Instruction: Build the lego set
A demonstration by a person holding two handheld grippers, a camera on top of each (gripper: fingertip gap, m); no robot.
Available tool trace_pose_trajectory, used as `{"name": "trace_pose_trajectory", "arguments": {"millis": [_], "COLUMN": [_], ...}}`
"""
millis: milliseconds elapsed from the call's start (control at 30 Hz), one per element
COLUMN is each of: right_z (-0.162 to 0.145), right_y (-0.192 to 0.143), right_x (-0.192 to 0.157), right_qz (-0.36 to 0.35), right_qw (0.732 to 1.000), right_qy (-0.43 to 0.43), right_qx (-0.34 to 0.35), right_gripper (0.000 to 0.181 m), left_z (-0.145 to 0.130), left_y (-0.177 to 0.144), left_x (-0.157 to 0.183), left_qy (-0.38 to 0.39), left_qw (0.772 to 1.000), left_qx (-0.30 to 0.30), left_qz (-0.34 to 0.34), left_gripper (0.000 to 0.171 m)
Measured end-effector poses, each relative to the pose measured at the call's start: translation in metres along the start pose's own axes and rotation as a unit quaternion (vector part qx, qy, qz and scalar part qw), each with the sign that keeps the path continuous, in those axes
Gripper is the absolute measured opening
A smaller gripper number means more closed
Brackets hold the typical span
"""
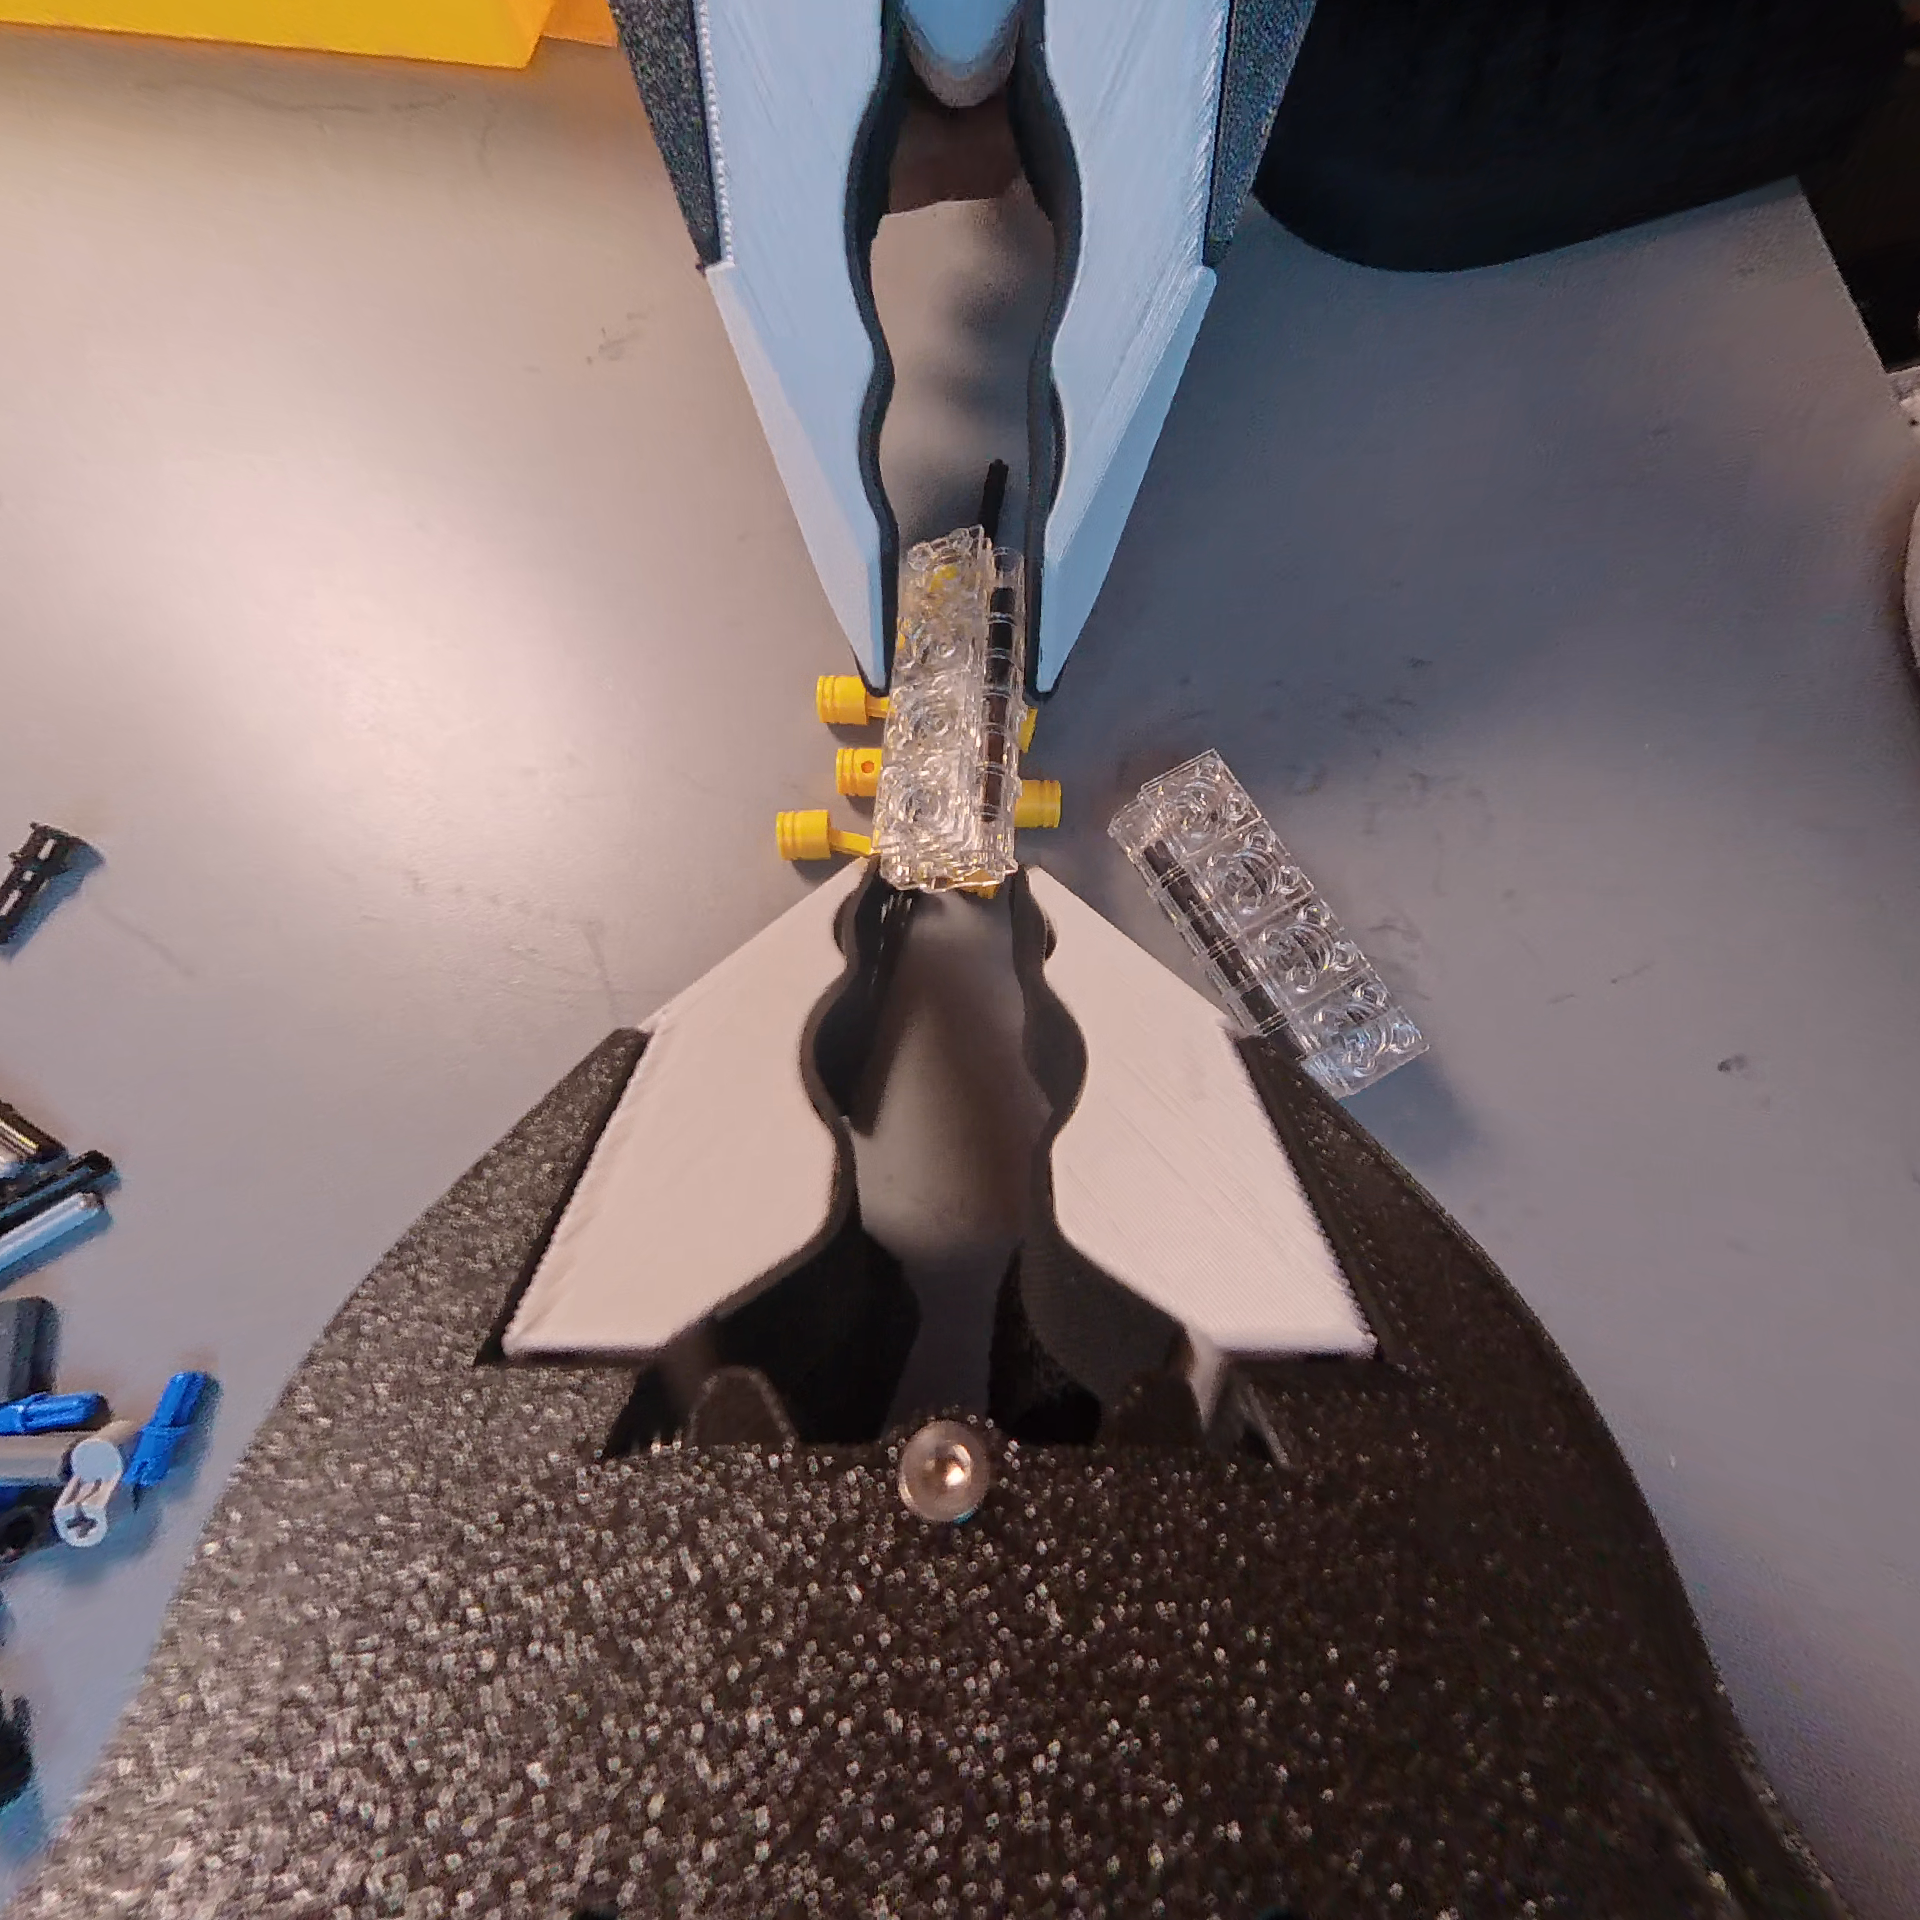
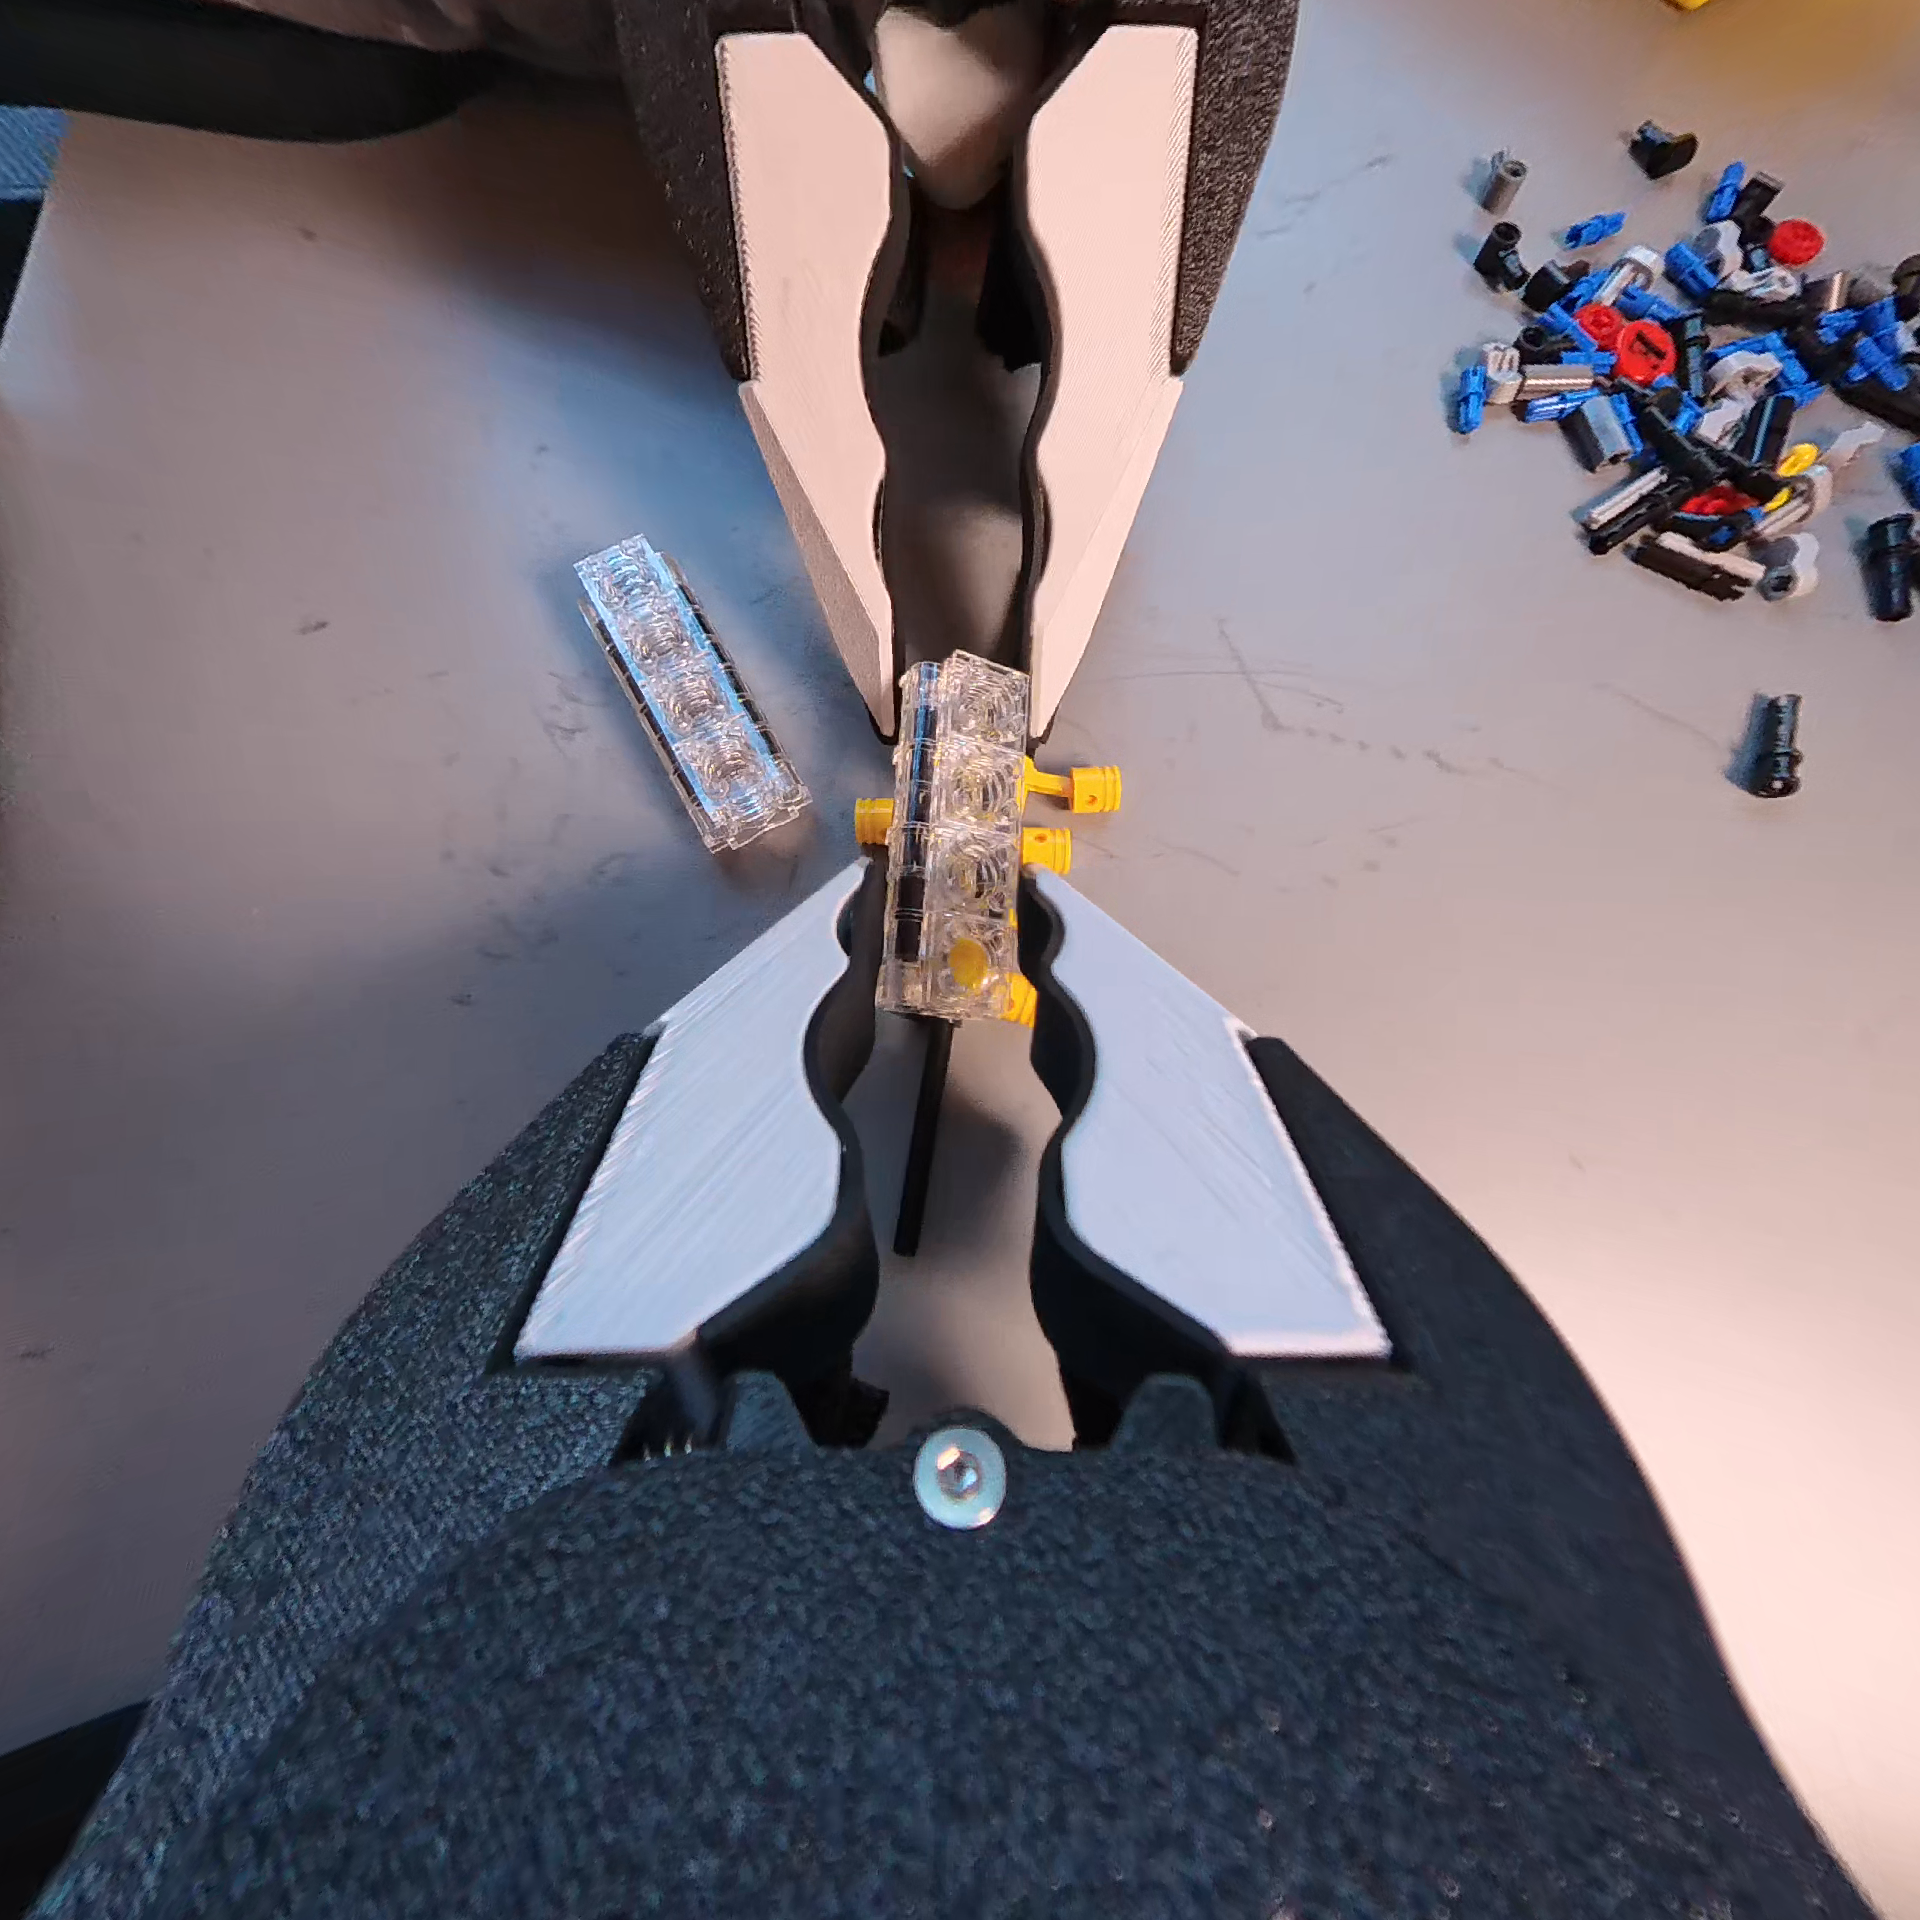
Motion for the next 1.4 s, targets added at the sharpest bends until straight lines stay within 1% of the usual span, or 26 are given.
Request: {"name": "trace_pose_trajectory", "arguments": {"millis": [133, 267, 333, 467, 633, 833, 900, 933, 1067, 1133, 1200, 1333, 1400], "right_z": [0.0, -0.005, -0.007, -0.009, -0.012, -0.015, -0.016, -0.016, -0.016, -0.017, -0.017, -0.018, -0.018], "right_y": [-0.001, -0.006, -0.007, -0.008, -0.011, -0.013, -0.014, -0.014, -0.014, -0.014, -0.015, -0.016, -0.016], "right_x": [0.004, 0.017, 0.02, 0.023, 0.026, 0.028, 0.027, 0.025, 0.021, 0.02, 0.02, 0.019, 0.018], "right_qz": [-0.004, 0.012, 0.024, 0.043, 0.064, 0.071, 0.081, 0.084, 0.091, 0.094, 0.095, 0.092, 0.091], "right_qw": [1.0, 0.997, 0.995, 0.993, 0.989, 0.988, 0.988, 0.989, 0.99, 0.991, 0.991, 0.993, 0.994], "right_qy": [0.011, 0.077, 0.096, 0.111, 0.128, 0.132, 0.127, 0.121, 0.105, 0.097, 0.09, 0.073, 0.067], "right_qx": [-0.001, 0.011, 0.016, 0.023, 0.028, 0.029, 0.026, 0.023, 0.02, 0.018, 0.017, 0.015, 0.015], "right_gripper": [0.024, 0.024, 0.024, 0.024, 0.024, 0.024, 0.024, 0.024, 0.024, 0.024, 0.024, 0.024, 0.024], "left_z": [-0.002, -0.005, -0.005, -0.001, 0.004, 0.007, 0.007, 0.007, 0.006, 0.007, 0.008, 0.01, 0.013], "left_y": [-0.002, -0.005, -0.004, 0.002, 0.011, 0.016, 0.016, 0.016, 0.016, 0.016, 0.016, 0.017, 0.018], "left_x": [-0.002, -0.004, -0.004, -0.002, -0.001, -0.001, -0.002, -0.003, -0.005, -0.004, -0.007, -0.014, -0.018], "left_qy": [-0.012, -0.012, -0.008, -0.005, -0.009, -0.004, 0.003, 0.006, 0.001, 0.025, 0.055, 0.091, 0.115], "left_qw": [1.0, 1.0, 1.0, 1.0, 0.999, 0.998, 0.997, 0.997, 0.997, 0.997, 0.995, 0.995, 0.993], "left_qx": [0.004, 0.0, -0.002, -0.009, -0.022, -0.012, -0.013, -0.014, -0.012, -0.009, -0.005, -0.012, -0.019], "left_qz": [0.0, 0.008, 0.011, 0.012, 0.039, 0.059, 0.073, 0.079, 0.076, 0.078, 0.079, 0.037, 0.009], "left_gripper": [0.023, 0.023, 0.025, 0.027, 0.029, 0.032, 0.037, 0.037, 0.038, 0.04, 0.047, 0.056, 0.056]}}
Point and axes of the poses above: each gripper's, where its closed fingertips meet, y out along the fingers, z out of its top, x = y × z across the jaws, the point moved 8 cm from there along -y, back along the fingers, and after that the axes turned 11 degrees about y, right-handed, at the moved point
